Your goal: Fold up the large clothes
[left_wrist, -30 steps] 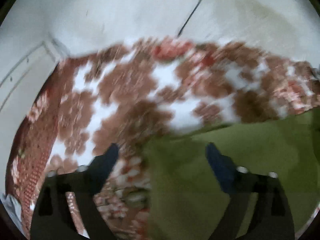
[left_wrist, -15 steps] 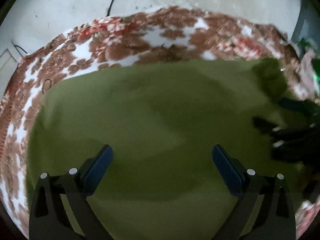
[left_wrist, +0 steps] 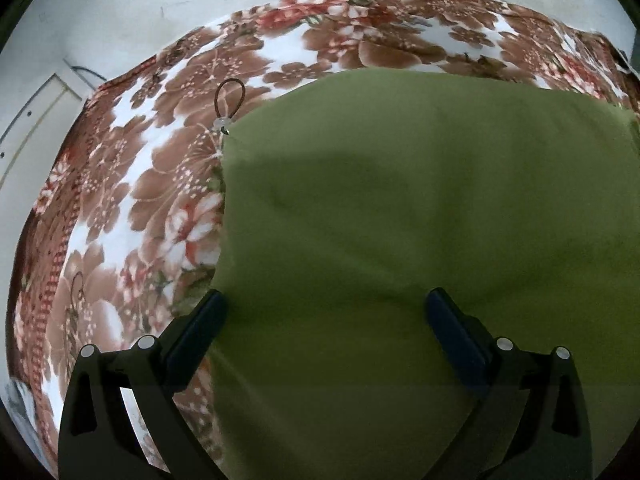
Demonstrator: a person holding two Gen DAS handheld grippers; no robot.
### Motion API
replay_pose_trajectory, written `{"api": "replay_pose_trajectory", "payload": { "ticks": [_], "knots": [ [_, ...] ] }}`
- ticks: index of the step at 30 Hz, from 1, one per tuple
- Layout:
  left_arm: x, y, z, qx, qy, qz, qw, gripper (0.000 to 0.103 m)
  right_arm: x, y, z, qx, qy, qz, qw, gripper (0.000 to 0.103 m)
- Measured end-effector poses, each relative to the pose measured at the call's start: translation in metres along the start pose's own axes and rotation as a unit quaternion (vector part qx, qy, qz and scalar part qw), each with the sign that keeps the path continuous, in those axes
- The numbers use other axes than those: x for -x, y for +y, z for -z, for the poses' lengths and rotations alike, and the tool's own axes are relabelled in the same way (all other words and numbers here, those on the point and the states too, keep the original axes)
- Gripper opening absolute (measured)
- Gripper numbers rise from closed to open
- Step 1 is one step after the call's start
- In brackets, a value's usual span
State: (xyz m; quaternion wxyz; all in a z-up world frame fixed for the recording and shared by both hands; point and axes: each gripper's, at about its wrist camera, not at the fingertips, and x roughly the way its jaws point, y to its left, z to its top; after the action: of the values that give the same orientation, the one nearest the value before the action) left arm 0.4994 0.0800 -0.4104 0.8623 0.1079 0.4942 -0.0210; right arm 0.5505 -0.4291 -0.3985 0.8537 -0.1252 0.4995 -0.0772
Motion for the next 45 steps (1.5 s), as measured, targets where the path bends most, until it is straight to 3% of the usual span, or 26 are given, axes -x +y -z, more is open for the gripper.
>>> {"api": "replay_pose_trajectory", "payload": {
  "ticks": [3,6,8,11,14,15,18,20,23,25,28,31,32,37,41,45],
  "knots": [
    [-0.001,0.009,-0.003,-0.008,-0.002,-0.013,0.9999,0.099,-0.009,-0.024,-0.001,-0.009,0.014,0.011,1.000,0.098],
    [0.014,0.025,-0.008,0.001,-0.007,-0.049,0.9988,0.098,0.006,-0.031,-0.007,-0.041,0.002,-0.001,0.999,0.098],
    [0.039,0.035,-0.010,0.019,-0.031,-0.036,0.9987,0.098,0.031,-0.022,-0.010,-0.065,-0.021,-0.028,0.997,0.098],
    [0.091,0.049,0.005,0.115,-0.064,0.041,0.9904,0.098,0.083,0.010,-0.011,-0.070,-0.069,-0.076,0.992,0.098],
    [0.131,0.056,0.048,0.217,-0.069,0.107,0.9679,0.098,0.129,0.049,-0.009,-0.058,-0.109,-0.122,0.985,0.098],
    [0.137,0.055,0.062,0.240,-0.070,0.120,0.9609,0.098,0.136,0.061,-0.007,-0.057,-0.109,-0.133,0.983,0.098],
    [0.150,0.047,0.128,0.332,-0.063,0.163,0.9270,0.098,0.145,0.101,0.000,-0.044,-0.098,-0.157,0.982,0.098],
    [0.149,0.033,0.169,0.371,-0.058,0.177,0.9099,0.098,0.143,0.126,0.009,-0.038,-0.081,-0.164,0.982,0.098],
    [0.144,0.004,0.210,0.393,-0.050,0.196,0.8967,0.098,0.138,0.154,0.021,-0.038,-0.058,-0.172,0.983,0.098],
    [0.142,-0.014,0.220,0.390,-0.058,0.215,0.8934,0.098,0.136,0.168,0.028,-0.036,-0.047,-0.168,0.984,0.098],
    [0.129,-0.043,0.222,0.392,-0.065,0.243,0.8851,0.098,0.130,0.179,0.037,-0.043,-0.025,-0.167,0.985,0.098],
    [0.101,-0.056,0.221,0.429,-0.044,0.237,0.8704,0.098,0.130,0.185,0.043,-0.039,-0.021,-0.162,0.986,0.098],
    [0.092,-0.055,0.220,0.444,-0.051,0.245,0.8606,0.098,0.130,0.187,0.043,-0.033,-0.021,-0.159,0.986,0.098],
    [0.069,-0.027,0.213,0.479,-0.095,0.239,0.8396,0.098,0.128,0.195,0.046,-0.017,-0.014,-0.152,0.988,0.098],
    [0.060,-0.005,0.188,0.471,-0.120,0.227,0.8438,0.098,0.127,0.202,0.054,-0.008,-0.018,-0.145,0.989,0.098],
    [0.044,0.013,0.172,0.483,-0.134,0.227,0.8351,0.098,0.124,0.201,0.064,-0.032,-0.009,-0.152,0.988,0.098]
  ]
}}
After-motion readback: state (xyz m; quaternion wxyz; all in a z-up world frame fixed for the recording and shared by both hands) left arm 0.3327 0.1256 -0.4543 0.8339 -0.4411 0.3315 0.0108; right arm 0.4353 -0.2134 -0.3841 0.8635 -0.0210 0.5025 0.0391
